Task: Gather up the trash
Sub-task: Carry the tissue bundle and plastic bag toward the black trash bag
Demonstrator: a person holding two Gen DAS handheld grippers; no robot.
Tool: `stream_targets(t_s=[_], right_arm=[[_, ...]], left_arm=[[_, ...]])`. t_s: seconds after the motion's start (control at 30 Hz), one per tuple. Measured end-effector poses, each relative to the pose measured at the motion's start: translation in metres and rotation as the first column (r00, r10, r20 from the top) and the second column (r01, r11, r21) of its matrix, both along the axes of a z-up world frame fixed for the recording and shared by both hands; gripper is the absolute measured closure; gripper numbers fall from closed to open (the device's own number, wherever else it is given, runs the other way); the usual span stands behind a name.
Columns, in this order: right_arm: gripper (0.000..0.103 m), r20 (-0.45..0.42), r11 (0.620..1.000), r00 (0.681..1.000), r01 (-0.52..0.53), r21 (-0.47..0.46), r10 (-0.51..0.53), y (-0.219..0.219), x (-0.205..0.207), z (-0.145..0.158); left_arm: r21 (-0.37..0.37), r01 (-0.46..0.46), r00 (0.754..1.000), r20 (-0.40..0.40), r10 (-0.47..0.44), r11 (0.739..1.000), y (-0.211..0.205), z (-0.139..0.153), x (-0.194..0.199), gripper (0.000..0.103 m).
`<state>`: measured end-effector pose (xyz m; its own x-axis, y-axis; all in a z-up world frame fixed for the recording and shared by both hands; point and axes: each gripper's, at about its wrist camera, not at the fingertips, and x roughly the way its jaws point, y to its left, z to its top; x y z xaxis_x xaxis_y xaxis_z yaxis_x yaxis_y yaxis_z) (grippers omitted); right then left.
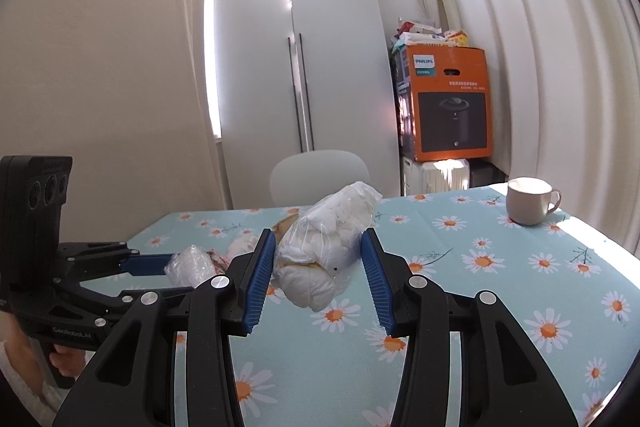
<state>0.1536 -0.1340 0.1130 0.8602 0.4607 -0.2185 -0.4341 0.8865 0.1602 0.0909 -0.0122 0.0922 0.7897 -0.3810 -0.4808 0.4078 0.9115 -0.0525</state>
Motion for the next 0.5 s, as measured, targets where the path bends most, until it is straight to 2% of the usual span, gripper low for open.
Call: stream_targets(t_s=[0.13,0.3,0.5], right_arm=[[0.061,-0.010,1.000,1.000,0.010,0.017,-0.010,-0.030,-0.017,0.000],[0.061,-0.014,0.996,0.996,0.084,0.029,-0.084,-0.075,-0.039,0.003],[0.061,-0.046,0.979,0.980,0.197,0.050,-0.194,-0.133,-0.066,-0.003]], left_arm=[[-0.017,0.082,0.997,0.013,-0.082,0.996,-0.024,0.005,-0.002,0.048],[-0.004,0.180,0.984,0.017,-0.180,0.984,-0.062,0.007,0.000,0.048],[-0.002,0.308,0.951,0.019,-0.307,0.952,-0.107,0.011,-0.002,0.048]])
